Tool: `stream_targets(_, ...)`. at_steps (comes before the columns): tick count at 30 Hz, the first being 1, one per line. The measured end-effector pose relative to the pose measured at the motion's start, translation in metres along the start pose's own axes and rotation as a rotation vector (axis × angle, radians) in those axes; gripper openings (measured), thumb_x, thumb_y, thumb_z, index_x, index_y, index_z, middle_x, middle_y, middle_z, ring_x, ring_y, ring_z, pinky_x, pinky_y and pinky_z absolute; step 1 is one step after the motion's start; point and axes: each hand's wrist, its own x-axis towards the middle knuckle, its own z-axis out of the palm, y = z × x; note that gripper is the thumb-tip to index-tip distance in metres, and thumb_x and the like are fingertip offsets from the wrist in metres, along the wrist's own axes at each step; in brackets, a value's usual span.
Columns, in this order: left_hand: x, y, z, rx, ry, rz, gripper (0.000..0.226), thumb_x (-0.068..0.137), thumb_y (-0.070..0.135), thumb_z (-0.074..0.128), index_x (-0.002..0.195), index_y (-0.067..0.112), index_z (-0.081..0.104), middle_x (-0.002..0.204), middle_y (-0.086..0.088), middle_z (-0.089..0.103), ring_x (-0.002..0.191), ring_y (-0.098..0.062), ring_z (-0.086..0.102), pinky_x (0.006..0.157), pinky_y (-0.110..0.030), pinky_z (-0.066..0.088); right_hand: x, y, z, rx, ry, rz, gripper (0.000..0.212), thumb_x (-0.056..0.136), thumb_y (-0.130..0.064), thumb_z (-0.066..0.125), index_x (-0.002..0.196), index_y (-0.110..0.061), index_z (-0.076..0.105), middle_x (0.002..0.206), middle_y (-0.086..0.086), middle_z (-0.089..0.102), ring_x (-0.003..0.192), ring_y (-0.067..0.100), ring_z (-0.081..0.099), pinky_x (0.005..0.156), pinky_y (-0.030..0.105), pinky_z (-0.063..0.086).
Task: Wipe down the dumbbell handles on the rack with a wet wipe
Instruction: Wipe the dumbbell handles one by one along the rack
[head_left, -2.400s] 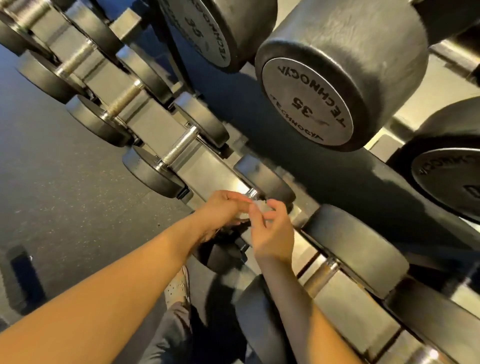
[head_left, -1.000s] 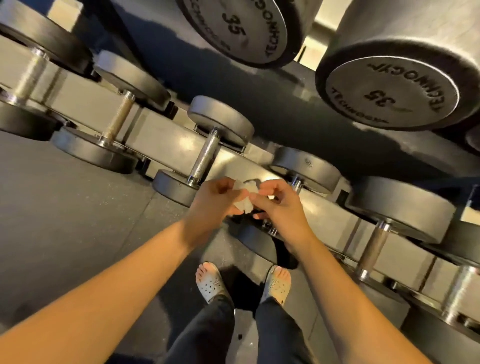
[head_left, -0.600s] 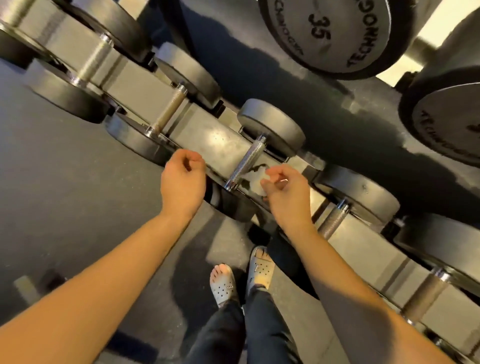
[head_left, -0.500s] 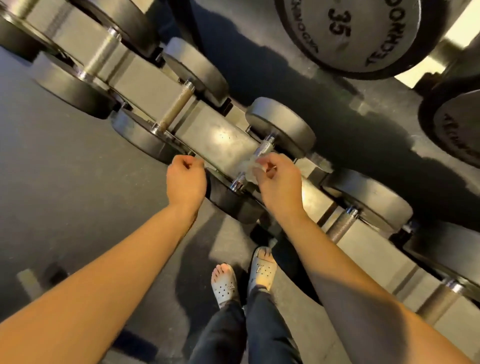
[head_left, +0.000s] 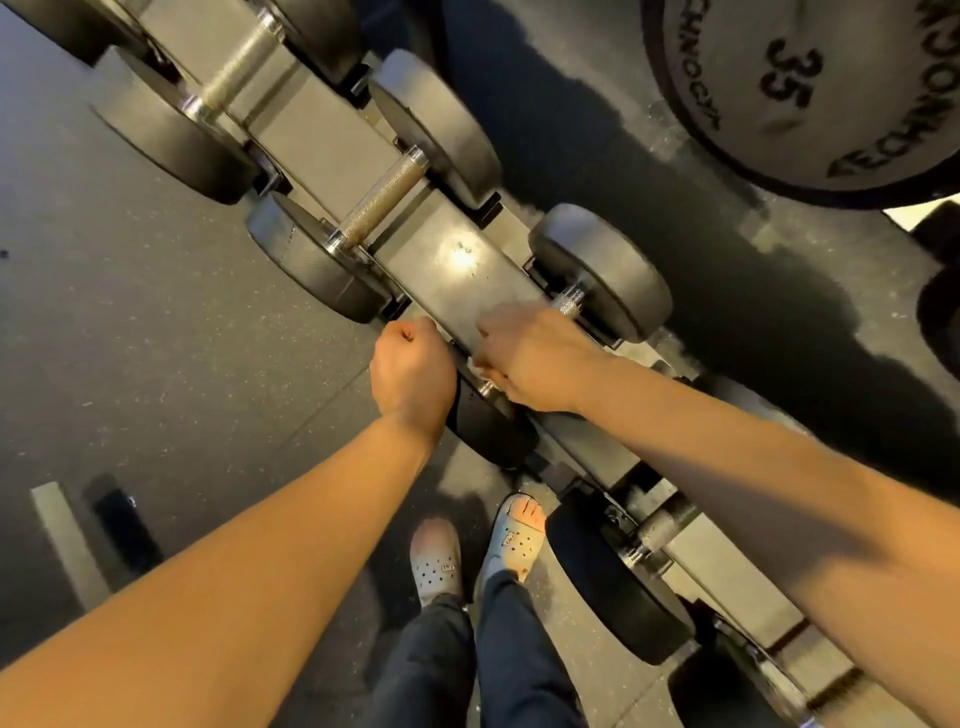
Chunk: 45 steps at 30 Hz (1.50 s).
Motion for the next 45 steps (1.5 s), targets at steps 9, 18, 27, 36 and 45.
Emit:
stream_targets(9, 0.001, 0.001, -0.003, 0.016, -0.026, 0.0, 0.024, 0.088, 0.032, 0.046, 0.075, 0.014, 0.052, 0.068, -0.002, 0.047, 0.065, -0.022, 0.046, 0.061, -0.04, 0.039, 0.056, -0.001, -0.012, 0.277, -0.542, 0.201, 0.023, 0.097, -0.021, 0.051, 0.076, -0.011, 0.051, 0.097, 0.011, 0.065, 0.081, 0.027, 0.062, 0.075, 0.035, 0.052)
stream_targets(18, 0.0, 0.004, 0.0, 0.055, 0.015, -0.039, 0.025, 0.094, 0.026, 0.049, 0.07, 0.02, 0.049, 0.066, 0.001, 0.048, 0.064, -0.019, 0.045, 0.062, -0.035, 0.038, -0.021, 0.008, 0.033, 0.193, 0.217, -0.183, 0.01, 0.09, -0.019, 0.062, 0.091, -0.02, 0.072, 0.094, -0.004, 0.067, 0.099, 0.017, 0.059, 0.101, 0.035, 0.042)
stream_targets(27, 0.008, 0.009, 0.0, 0.199, 0.07, -0.065, 0.033, 0.096, 0.027, 0.05, 0.063, 0.022, 0.047, 0.065, -0.002, 0.05, 0.066, -0.024, 0.046, 0.065, -0.035, 0.036, -0.045, -0.026, 0.066, 0.858, 0.44, 0.423, 0.008, 0.093, -0.017, 0.069, 0.086, -0.018, 0.065, 0.093, -0.011, 0.058, 0.082, 0.005, 0.057, 0.073, 0.019, 0.049)
stream_targets(36, 0.006, 0.009, 0.0, 0.302, 0.026, 0.045, 0.032, 0.1, 0.028, 0.042, 0.072, 0.018, 0.054, 0.069, -0.003, 0.057, 0.065, -0.02, 0.051, 0.063, -0.035, 0.037, -0.031, -0.042, 0.063, 1.557, 0.429, 0.996, 0.014, 0.089, -0.01, 0.074, 0.08, -0.017, 0.066, 0.079, 0.003, 0.068, 0.069, 0.01, 0.061, 0.057, 0.015, 0.045)
stream_targets(45, 0.009, 0.007, -0.004, 0.329, -0.071, 0.075, 0.03, 0.104, 0.031, 0.037, 0.094, 0.016, 0.061, 0.095, -0.008, 0.062, 0.089, -0.028, 0.057, 0.081, -0.041, 0.045, -0.003, -0.038, 0.054, 2.171, 0.942, 1.385, 0.031, 0.092, 0.008, 0.056, 0.078, -0.019, 0.051, 0.081, 0.013, 0.055, 0.073, 0.025, 0.053, 0.06, 0.034, 0.049)
